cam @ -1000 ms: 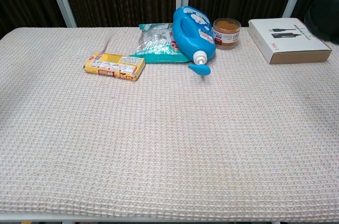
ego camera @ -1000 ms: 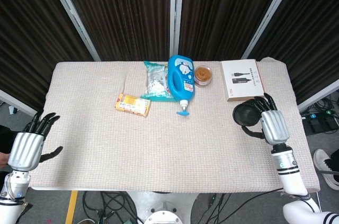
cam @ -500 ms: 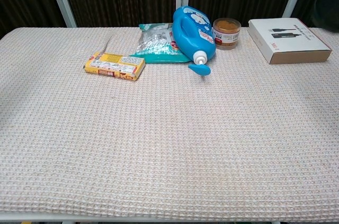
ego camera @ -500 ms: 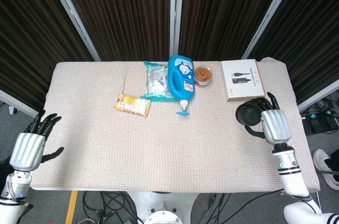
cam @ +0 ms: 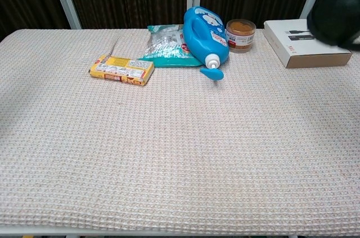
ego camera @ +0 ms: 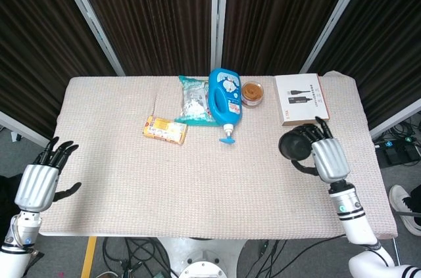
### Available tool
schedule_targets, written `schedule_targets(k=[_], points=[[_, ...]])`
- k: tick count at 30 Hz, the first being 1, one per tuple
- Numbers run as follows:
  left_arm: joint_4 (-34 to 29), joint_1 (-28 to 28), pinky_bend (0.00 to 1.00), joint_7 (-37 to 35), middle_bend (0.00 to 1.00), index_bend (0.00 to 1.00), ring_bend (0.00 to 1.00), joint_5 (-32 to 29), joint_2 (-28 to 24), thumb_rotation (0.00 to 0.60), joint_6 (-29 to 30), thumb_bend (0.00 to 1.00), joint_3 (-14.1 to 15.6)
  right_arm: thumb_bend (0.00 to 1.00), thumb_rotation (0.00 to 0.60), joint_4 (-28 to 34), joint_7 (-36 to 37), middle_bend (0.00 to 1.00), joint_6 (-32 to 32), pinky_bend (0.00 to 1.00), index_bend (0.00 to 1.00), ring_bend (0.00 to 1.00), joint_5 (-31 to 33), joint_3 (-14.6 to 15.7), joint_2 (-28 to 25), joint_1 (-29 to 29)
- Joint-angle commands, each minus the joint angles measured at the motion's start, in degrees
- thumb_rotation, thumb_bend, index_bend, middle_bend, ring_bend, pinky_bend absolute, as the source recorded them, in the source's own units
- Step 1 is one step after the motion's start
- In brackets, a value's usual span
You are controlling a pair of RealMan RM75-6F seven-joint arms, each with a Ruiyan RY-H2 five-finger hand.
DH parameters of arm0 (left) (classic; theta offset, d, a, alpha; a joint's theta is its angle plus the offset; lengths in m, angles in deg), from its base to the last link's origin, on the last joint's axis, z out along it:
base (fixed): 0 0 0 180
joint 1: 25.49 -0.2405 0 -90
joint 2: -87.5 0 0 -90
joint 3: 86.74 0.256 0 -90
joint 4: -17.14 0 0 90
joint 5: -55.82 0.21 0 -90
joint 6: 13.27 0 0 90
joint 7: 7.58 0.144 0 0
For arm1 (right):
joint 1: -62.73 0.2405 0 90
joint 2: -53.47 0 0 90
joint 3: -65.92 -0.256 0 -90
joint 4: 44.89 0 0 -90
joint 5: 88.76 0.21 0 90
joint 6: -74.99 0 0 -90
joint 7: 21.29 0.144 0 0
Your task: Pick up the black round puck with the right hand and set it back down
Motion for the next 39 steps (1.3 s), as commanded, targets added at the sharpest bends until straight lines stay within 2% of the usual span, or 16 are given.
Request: schedule_targets(k=[1,5,6,9,15,18,25,32,35,39], points=[[-0.07,0.02,0.29,0.05,0.14,0.17,0.03,0.11,-0.01,0.600,0.02,0.13,0.05,0.21,0.600,0.36,-0.03,0.52,-18.13,0.03,0.48,0.19,-8.96,-0.01,1.62,-3.43],[-0.07,-0.03,0.29,0.03,0.14,0.17,0.03,-0.13,-0.04,0.600,-0.27,0.13,0.21,0.21,0.600,2.77,-8.22,0.52,-5.00,0.02,0.48,0.19,2.81,2.42,-0.13,-3.09],[-0.09,-0.03,0.29,-0.04,0.14,0.17,0.03,-0.24,-0.11,0.600,-0.44,0.13,0.27,0.21,0.600,3.90,-10.88,0.52,-0.30,0.02,0.47,0.19,7.44,2.74,-0.92,-2.47],[-0.04,-0.05,0.29,-0.22,0.14,0.17,0.03,-0.47,-0.19,0.600,-0.70,0.13,0.37,0.22,0.600,4.32,-15.18,0.52,7.48,0.01,0.45,0.19,16.03,2.61,-1.56,-0.57],[0.44,0.04,0.29,-0.58,0.14,0.17,0.03,-0.46,0.16,0.600,-1.06,0.13,0.56,0.22,0.600,0.97,-20.09,0.52,14.56,0.01,0.45,0.19,24.88,3.10,-0.42,2.03],[0.43,0.08,0.29,-0.58,0.14,0.17,0.03,-0.35,0.15,0.600,-1.00,0.13,0.55,0.22,0.600,0.14,-20.82,0.52,15.33,0.01,0.45,0.19,26.43,3.12,0.08,2.67],[0.08,0.09,0.29,-0.68,0.14,0.17,0.03,-0.28,-0.18,0.600,-0.93,0.13,0.55,0.22,0.600,-1.43,-17.31,0.52,13.85,0.01,0.45,0.19,24.59,2.38,0.51,2.86],[0.05,0.15,0.29,-1.98,0.14,0.17,0.03,-0.61,-0.54,0.600,-1.25,0.13,0.53,0.22,0.600,-1.14,-18.85,0.52,16.65,0.01,0.45,0.19,27.87,1.04,0.21,5.38],[0.26,0.30,0.29,-1.92,0.14,0.17,0.03,-0.75,-0.61,0.600,-1.30,0.13,0.29,0.22,0.600,0.36,-20.98,0.52,19.59,0.01,0.45,0.19,29.08,0.51,2.07,8.52],[0.34,0.35,0.29,-2.00,0.14,0.17,0.03,-1.87,-0.81,0.600,-1.90,0.13,0.02,0.22,0.600,2.76,-22.83,0.52,23.31,0.01,0.45,0.19,30.18,-1.70,7.99,14.72]])
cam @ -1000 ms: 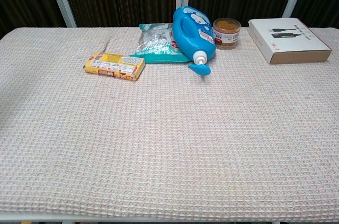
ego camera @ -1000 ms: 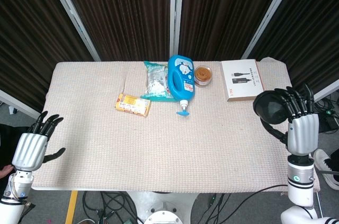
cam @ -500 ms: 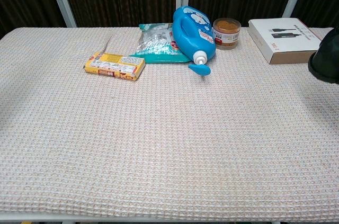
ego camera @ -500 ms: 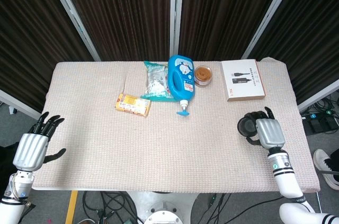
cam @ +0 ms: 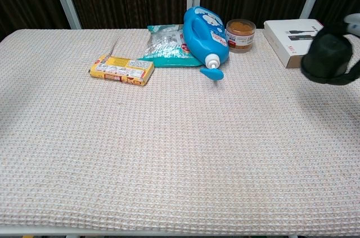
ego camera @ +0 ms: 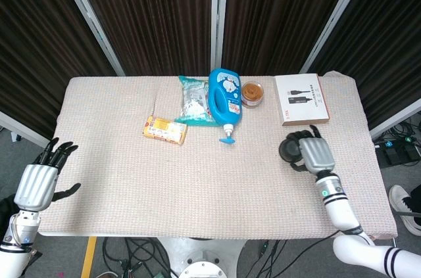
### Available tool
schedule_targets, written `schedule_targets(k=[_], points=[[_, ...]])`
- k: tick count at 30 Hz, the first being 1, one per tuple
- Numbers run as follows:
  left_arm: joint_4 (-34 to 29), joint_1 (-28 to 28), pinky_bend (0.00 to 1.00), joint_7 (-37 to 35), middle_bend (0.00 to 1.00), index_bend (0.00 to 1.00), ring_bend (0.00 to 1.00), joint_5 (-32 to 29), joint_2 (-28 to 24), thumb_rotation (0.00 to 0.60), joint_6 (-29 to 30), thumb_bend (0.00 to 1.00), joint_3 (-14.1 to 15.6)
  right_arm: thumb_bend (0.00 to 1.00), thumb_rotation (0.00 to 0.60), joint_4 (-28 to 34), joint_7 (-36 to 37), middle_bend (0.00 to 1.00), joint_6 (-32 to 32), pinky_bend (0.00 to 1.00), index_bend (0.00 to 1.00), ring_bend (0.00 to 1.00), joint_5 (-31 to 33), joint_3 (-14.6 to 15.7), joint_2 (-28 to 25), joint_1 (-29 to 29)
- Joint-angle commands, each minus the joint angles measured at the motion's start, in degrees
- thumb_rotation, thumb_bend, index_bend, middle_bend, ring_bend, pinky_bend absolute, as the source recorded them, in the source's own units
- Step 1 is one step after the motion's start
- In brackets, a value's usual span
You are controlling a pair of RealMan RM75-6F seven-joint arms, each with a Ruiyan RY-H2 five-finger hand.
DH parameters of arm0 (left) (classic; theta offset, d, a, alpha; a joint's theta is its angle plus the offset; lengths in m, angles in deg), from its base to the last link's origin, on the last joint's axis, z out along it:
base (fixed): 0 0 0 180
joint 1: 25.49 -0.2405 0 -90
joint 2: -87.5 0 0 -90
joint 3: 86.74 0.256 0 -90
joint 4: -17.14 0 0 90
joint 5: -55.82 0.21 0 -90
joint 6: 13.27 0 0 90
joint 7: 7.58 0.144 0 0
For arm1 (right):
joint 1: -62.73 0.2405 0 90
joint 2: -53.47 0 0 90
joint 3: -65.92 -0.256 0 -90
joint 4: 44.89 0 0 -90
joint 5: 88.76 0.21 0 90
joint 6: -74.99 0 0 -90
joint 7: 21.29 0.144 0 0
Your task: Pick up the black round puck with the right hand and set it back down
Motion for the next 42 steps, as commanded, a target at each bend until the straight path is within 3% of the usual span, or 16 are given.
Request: schedule_targets(k=[1,6,11,15,18,22,25,29,33,36,39,42], points=[[0.09,-0.05,0.29,0.04,0.14,0.17,0.03,-0.66,-0.15,0.600,-0.23,0.13,-0.18,0.22,0.600,2.78,-1.69,0.52,3.80,0.01,0.45,0.19,1.22,-2.41,5.91,5.93],[0.38,-0.23,0.29,-0.12,0.14,0.17,0.03,-1.32,-0.40,0.600,-0.42,0.13,-0.19,0.23,0.600,4.89,-1.93,0.52,1.89,0.01,0.45,0.19,-0.60,-3.16,6.94,7.81],[1.49,-0.13,0.29,-1.28,0.14,0.17,0.03,-1.34,0.08,0.600,-0.94,0.13,0.08,0.22,0.600,3.58,3.83,0.52,-3.34,0.00,0.45,0.19,1.29,-2.13,-4.14,0.11],[2.05,0.42,0.29,-1.72,0.14,0.17,0.03,-1.11,0.78,0.600,-1.48,0.13,-0.03,0.23,0.600,1.01,10.83,0.52,-2.82,0.00,0.45,0.19,1.77,0.36,-11.74,-5.60],[2.06,0.58,0.29,-1.46,0.14,0.17,0.03,-0.76,1.40,0.600,-1.44,0.13,0.05,0.23,0.600,2.44,9.77,0.52,1.92,0.00,0.45,0.19,-0.51,1.24,-9.55,-2.26],[2.29,-0.20,0.29,0.23,0.14,0.17,0.03,-1.21,1.35,0.600,-0.62,0.13,0.24,0.23,0.600,4.90,2.93,0.52,8.19,0.00,0.45,0.19,-2.14,0.32,0.88,7.33],[1.81,-0.67,0.29,0.35,0.14,0.17,0.03,-2.26,0.89,0.600,-0.18,0.13,-0.16,0.23,0.600,5.44,-2.38,0.52,7.42,0.00,0.45,0.19,-0.43,-0.89,6.18,11.58],[2.14,-0.37,0.29,-0.11,0.14,0.17,0.03,-2.41,1.13,0.600,-0.78,0.13,-0.23,0.23,0.600,6.69,-3.04,0.52,-0.05,0.00,0.45,0.19,1.16,-0.05,1.37,7.34],[3.04,0.56,0.29,-0.54,0.14,0.17,0.03,-1.91,1.97,0.600,-2.29,0.13,0.06,0.23,0.600,4.74,6.62,0.52,-4.66,0.00,0.45,0.18,2.58,0.88,-10.24,-1.41],[3.20,0.81,0.29,-0.84,0.14,0.17,0.03,-1.68,2.31,0.600,-2.19,0.13,-0.14,0.23,0.600,3.60,12.26,0.52,-4.19,0.00,0.44,0.18,1.11,2.03,-14.40,-4.55],[3.07,0.78,0.29,-0.66,0.14,0.17,0.03,-1.46,2.19,0.600,-2.03,0.13,-0.02,0.23,0.600,4.41,12.61,0.52,-1.03,0.00,0.44,0.18,-2.45,2.62,-11.81,-2.23],[2.67,0.23,0.29,-0.18,0.14,0.17,0.03,-1.40,1.72,0.600,-1.24,0.13,0.17,0.23,0.600,5.19,7.85,0.52,3.14,0.00,0.45,0.18,-4.95,2.06,-4.24,3.99]])
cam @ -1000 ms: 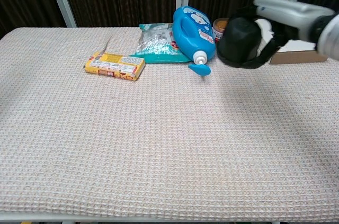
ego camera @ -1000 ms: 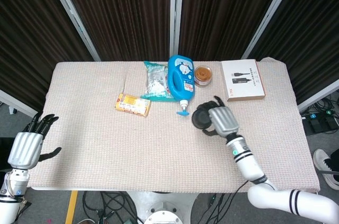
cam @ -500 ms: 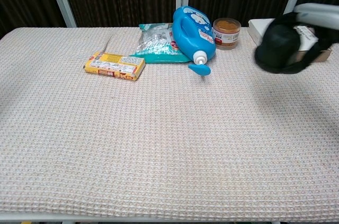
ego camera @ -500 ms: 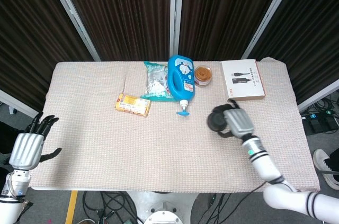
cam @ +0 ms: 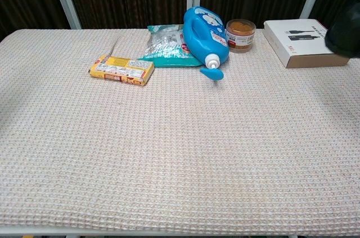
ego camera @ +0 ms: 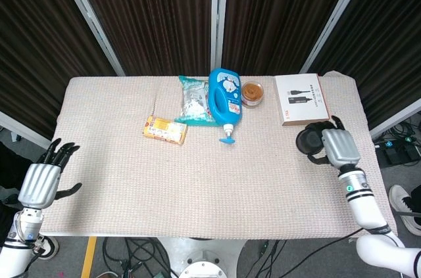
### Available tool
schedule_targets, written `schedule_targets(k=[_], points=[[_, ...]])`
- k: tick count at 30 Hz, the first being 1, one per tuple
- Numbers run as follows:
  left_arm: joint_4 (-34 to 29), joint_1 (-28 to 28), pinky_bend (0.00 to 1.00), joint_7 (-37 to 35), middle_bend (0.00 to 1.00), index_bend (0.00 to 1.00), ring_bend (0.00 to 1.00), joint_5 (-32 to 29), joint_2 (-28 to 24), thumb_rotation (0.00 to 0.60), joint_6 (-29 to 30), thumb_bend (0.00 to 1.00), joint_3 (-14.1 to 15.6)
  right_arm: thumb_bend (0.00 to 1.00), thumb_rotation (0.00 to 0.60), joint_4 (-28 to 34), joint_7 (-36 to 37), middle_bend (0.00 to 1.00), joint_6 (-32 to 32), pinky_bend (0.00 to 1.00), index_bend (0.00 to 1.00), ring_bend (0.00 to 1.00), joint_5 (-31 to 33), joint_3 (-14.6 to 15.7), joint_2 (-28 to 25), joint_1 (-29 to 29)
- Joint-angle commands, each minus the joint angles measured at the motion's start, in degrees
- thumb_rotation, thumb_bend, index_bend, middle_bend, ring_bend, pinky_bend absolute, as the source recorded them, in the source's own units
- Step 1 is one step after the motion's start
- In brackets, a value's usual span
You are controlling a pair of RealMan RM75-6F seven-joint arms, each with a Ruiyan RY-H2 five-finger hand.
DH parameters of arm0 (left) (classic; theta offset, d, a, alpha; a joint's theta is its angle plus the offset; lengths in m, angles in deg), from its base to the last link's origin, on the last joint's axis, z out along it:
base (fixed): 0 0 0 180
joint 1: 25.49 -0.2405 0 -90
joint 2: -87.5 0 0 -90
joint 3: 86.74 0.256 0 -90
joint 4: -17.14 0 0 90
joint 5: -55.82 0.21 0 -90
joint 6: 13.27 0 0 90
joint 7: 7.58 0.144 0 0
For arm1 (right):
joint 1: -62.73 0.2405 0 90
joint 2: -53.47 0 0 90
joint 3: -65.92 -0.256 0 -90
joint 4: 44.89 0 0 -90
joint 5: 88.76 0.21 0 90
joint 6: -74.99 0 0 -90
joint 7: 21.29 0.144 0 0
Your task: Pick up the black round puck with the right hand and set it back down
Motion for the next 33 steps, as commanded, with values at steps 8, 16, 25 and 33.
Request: schedule_targets(k=[8,16,25,33], points=[[-0.58,-0.69,0.29,-0.20,0.14,0.17,0.03,-0.87,-0.79,0.600,0.78,0.13,-0.29,0.23,0.600,4.23,-11.60,0.52,-0.48,0.00,0.44,0.18,-2.98,-1.52,15.12,8.40],[-0.12,0.15,0.29,0.51,0.14,0.17,0.03,0.27,-0.10,0.600,-0.32,0.13,0.24,0.23,0.600,-1.53,3.58,0.52,-5.36,0.00,0.44,0.18,-1.47,2.94,-3.86,-6.00],[0.96,-0.13,0.29,2.07,0.14,0.17,0.03,-0.20,0.23,0.600,0.26,0.13,0.02,0.23,0.600,-2.77,-3.41,0.52,5.08,0.00,0.44,0.18,-8.43,1.18,10.42,6.43],[1.48,-0.05,0.29,1.41,0.14,0.17,0.03,-0.05,0.14,0.600,0.33,0.13,0.01,0.23,0.600,-2.38,-14.06,0.51,2.31,0.00,0.44,0.17,-2.61,-0.83,19.30,11.25]])
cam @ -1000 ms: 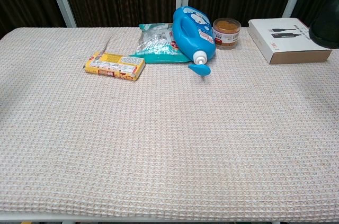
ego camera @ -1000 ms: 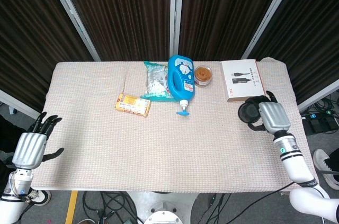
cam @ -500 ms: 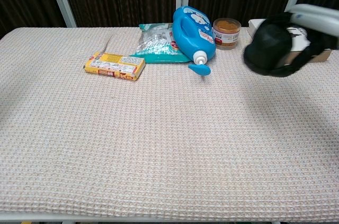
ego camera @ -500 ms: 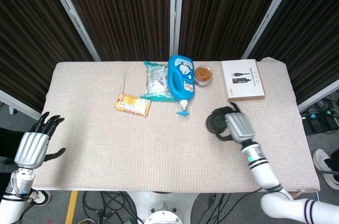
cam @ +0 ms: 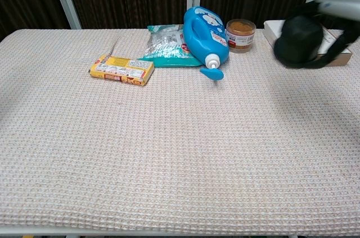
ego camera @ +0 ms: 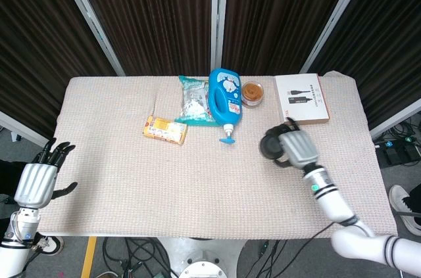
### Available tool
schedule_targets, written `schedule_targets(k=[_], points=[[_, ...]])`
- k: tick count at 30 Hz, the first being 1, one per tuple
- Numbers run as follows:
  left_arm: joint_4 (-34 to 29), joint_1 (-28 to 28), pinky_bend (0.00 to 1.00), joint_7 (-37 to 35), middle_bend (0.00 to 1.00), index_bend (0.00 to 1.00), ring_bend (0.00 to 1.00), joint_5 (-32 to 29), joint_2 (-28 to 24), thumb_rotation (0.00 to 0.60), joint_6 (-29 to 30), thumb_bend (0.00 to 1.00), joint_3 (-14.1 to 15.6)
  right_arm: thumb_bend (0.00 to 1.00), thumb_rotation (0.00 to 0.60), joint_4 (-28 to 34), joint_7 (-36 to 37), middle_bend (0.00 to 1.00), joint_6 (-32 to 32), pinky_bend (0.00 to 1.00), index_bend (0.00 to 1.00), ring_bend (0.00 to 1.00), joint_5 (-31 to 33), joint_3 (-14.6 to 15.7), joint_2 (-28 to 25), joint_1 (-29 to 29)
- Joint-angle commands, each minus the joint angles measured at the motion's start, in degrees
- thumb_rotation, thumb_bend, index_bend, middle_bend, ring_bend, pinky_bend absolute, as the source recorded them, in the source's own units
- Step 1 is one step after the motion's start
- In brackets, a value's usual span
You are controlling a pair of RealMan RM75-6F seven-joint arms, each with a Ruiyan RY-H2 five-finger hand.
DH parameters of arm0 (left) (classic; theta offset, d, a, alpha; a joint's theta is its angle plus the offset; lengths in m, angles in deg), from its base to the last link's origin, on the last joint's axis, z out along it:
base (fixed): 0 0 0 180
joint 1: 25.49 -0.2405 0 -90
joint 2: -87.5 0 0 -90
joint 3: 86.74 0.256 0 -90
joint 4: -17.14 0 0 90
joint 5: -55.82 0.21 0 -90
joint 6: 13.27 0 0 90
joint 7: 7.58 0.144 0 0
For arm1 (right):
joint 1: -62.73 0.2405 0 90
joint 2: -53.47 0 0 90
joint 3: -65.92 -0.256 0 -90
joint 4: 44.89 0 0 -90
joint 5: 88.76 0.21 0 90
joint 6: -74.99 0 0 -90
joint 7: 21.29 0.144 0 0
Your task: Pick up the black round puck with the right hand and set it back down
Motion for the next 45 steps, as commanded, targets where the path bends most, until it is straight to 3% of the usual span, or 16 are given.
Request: schedule_targets(k=[1,6,10,14,18,20,23,26,29,32,35,39,45], points=[[0.08,0.01,0.29,-0.27,0.14,0.17,0.03,0.36,0.05,0.600,0.12,0.13,0.20,0.23,0.600,0.93,-7.43,0.51,-2.88,0.00,0.44,0.17,2.18,-1.51,4.76,2.68],[0.56,0.21,0.29,-0.85,0.14,0.17,0.03,0.54,0.70,0.600,-0.24,0.13,0.38,0.23,0.600,1.65,1.52,0.51,-9.19,0.00,0.44,0.17,1.72,-1.33,-9.80,-6.16],[0.66,0.60,0.29,-0.76,0.14,0.17,0.03,0.58,0.97,0.600,-0.66,0.13,0.29,0.23,0.600,-1.16,9.29,0.51,-9.21,0.00,0.43,0.17,1.33,-0.17,-15.42,-10.61],[0.48,0.79,0.29,-0.36,0.14,0.17,0.03,0.83,1.08,0.600,-0.81,0.13,0.40,0.23,0.600,-1.64,10.10,0.51,-5.30,0.00,0.43,0.17,-1.27,0.90,-12.32,-8.60],[0.06,0.47,0.29,-0.15,0.14,0.17,0.03,0.51,1.04,0.600,-0.39,0.13,0.35,0.23,0.600,-1.10,2.55,0.51,-1.84,0.00,0.43,0.17,-4.84,0.07,-2.67,-1.32],[-0.18,0.60,0.29,-0.20,0.14,0.17,0.03,0.34,1.11,0.600,-0.45,0.13,0.14,0.23,0.600,-1.30,-0.96,0.51,0.86,0.00,0.43,0.17,-3.41,-0.98,2.90,2.63],[-0.25,0.74,0.29,-0.09,0.14,0.17,0.03,0.53,0.90,0.600,-0.29,0.13,-0.02,0.22,0.600,0.04,-5.41,0.50,-0.04,0.00,0.43,0.17,-1.76,-2.12,5.91,4.82],[-0.05,0.73,0.29,-0.59,0.14,0.17,0.03,0.59,0.55,0.600,-0.29,0.13,0.02,0.22,0.600,1.94,-6.79,0.50,-4.92,0.00,0.43,0.17,-0.89,-2.84,2.91,2.52],[0.34,0.59,0.29,-1.34,0.14,0.17,0.03,0.67,0.80,0.600,-0.29,0.13,0.30,0.22,0.600,2.36,-4.50,0.50,-8.65,0.00,0.43,0.17,1.71,-3.84,-4.72,-1.79],[0.53,0.55,0.29,-1.13,0.14,0.17,0.03,1.16,1.15,0.600,-0.28,0.13,0.71,0.22,0.600,-0.14,2.23,0.50,-10.69,0.00,0.43,0.16,4.57,-4.90,-12.85,-7.02],[0.37,0.57,0.29,-0.87,0.14,0.17,0.03,1.09,1.15,0.600,-0.22,0.13,0.61,0.22,0.600,-2.12,8.33,0.50,-10.02,0.00,0.43,0.16,5.91,-5.12,-16.40,-9.96],[0.11,0.66,0.29,-0.31,0.14,0.17,0.03,1.12,1.27,0.600,-0.32,0.13,0.64,0.22,0.600,-2.40,9.77,0.50,-7.77,0.00,0.43,0.16,0.16,-1.25,-14.88,-10.47],[0.29,0.30,0.29,-0.14,0.14,0.17,0.03,0.81,1.22,0.600,-0.66,0.13,1.18,0.22,0.600,-4.45,9.42,0.50,-6.07,0.00,0.43,0.16,-4.69,3.21,-6.21,-9.95]])
